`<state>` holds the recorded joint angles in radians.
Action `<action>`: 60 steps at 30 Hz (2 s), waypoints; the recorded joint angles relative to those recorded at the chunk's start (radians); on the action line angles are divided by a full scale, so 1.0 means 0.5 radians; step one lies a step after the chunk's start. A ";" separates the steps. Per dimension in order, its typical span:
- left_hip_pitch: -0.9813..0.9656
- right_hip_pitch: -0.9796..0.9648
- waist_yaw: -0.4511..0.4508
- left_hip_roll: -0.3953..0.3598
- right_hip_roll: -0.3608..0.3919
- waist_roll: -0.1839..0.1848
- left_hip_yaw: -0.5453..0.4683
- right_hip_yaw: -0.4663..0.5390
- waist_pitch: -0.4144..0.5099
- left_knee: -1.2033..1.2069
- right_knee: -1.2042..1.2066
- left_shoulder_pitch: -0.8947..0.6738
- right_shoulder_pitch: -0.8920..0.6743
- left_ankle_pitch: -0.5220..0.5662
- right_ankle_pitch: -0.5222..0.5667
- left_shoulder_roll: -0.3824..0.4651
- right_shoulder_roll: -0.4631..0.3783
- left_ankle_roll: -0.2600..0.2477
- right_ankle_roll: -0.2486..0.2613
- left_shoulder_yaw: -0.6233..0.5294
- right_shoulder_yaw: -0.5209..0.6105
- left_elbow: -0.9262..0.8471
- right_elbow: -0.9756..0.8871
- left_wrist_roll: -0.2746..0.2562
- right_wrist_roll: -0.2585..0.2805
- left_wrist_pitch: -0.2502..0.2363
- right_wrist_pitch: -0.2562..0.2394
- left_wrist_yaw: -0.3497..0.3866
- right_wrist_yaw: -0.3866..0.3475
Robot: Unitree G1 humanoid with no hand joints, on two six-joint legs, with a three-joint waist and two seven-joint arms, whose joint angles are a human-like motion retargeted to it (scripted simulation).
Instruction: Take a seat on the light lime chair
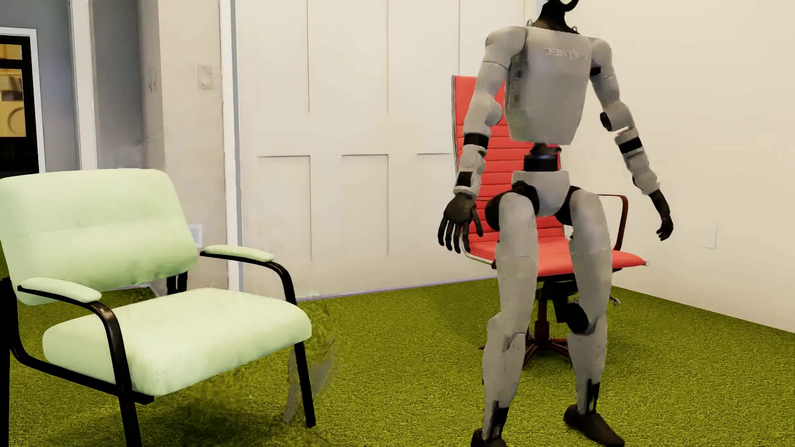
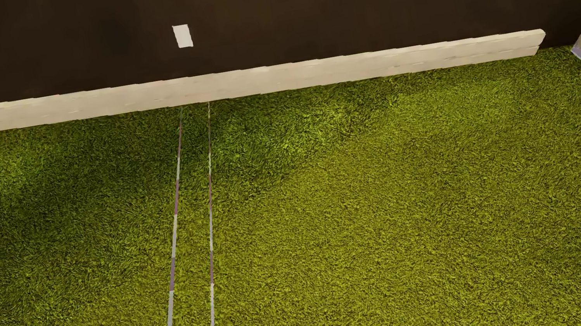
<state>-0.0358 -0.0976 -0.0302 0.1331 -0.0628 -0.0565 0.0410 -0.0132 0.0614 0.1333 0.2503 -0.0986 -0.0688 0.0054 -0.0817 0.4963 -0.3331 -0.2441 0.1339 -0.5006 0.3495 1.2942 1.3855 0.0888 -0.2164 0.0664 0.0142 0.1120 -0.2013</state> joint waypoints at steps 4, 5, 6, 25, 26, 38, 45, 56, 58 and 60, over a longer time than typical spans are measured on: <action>0.009 -0.003 0.004 -0.043 -0.052 0.004 0.015 -0.008 0.003 0.033 0.007 -0.011 0.026 -0.051 0.022 -0.014 0.006 0.021 0.018 0.010 0.017 -0.013 -0.013 0.016 -0.049 -0.022 0.013 0.009 0.035; 0.010 -0.001 0.005 -0.054 -0.064 0.004 0.011 -0.004 0.004 0.061 0.009 -0.006 0.014 -0.092 0.027 -0.011 0.003 0.028 0.025 0.001 0.004 -0.017 0.000 0.016 -0.030 -0.025 0.014 0.008 0.041; 0.010 -0.006 0.008 -0.073 -0.075 0.006 0.001 0.007 0.009 0.094 0.018 -0.002 0.010 -0.136 0.031 -0.012 -0.009 0.055 0.022 0.001 0.009 -0.025 -0.012 0.025 -0.040 -0.029 0.019 0.001 0.045; 0.408 -0.307 -0.109 -0.081 -0.220 -0.038 0.421 -0.059 0.164 -0.003 0.184 0.101 0.010 -0.273 0.095 0.112 0.000 0.382 0.017 -0.021 -0.227 -0.151 -0.096 0.157 -0.250 -0.130 -0.070 -0.049 0.133; 0.450 -0.308 -0.107 -0.082 -0.228 -0.037 0.449 -0.097 0.170 -0.017 0.159 0.093 0.016 -0.251 0.075 0.106 -0.005 0.408 -0.007 -0.034 -0.247 -0.147 -0.097 0.166 -0.267 -0.144 -0.086 -0.033 0.130; -0.105 0.141 0.035 0.116 0.175 -0.005 0.127 -0.011 0.175 1.386 -0.189 0.108 0.113 -0.281 0.142 0.012 -0.108 0.091 -0.233 -0.035 -0.009 -0.213 -0.191 -0.154 -0.157 -0.097 0.072 0.120 0.167; -0.642 0.423 0.152 -0.248 0.223 0.029 0.006 -0.021 0.203 0.518 -0.221 0.118 -0.047 -0.328 -0.079 -0.004 -0.152 0.106 -0.271 0.102 0.188 -0.199 -0.300 -0.030 -0.176 -0.097 0.052 0.021 0.189; -0.083 -0.173 0.019 -0.299 -0.117 -0.068 0.073 -0.028 0.154 0.297 1.663 0.190 0.063 -0.061 0.169 0.029 -0.146 0.260 0.251 0.182 0.102 -0.213 -0.288 0.072 -0.288 -0.067 0.045 0.023 0.217; 0.004 -0.367 -0.029 -0.225 -0.140 -0.050 0.074 0.057 0.168 0.272 1.536 0.171 0.072 -0.093 0.070 0.031 -0.139 0.216 0.110 0.164 0.077 -0.279 -0.302 0.026 -0.284 -0.098 0.061 0.060 0.223; 0.017 -0.445 -0.066 -0.122 -0.183 -0.040 0.061 0.115 0.179 0.311 1.168 0.130 0.073 -0.125 0.072 0.030 -0.131 0.163 -0.013 0.111 0.048 -0.306 -0.301 0.024 -0.327 -0.131 0.059 0.082 0.206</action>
<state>-0.0274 -0.3199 -0.0631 0.0722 -0.1541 -0.0764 0.0714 0.0443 0.1509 0.2888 0.8344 -0.0335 -0.0322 -0.0571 -0.0455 0.5113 -0.3988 -0.1626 0.1272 -0.4453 0.3734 1.1410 1.2351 0.1008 -0.3801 0.0010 0.0439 0.1530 -0.0985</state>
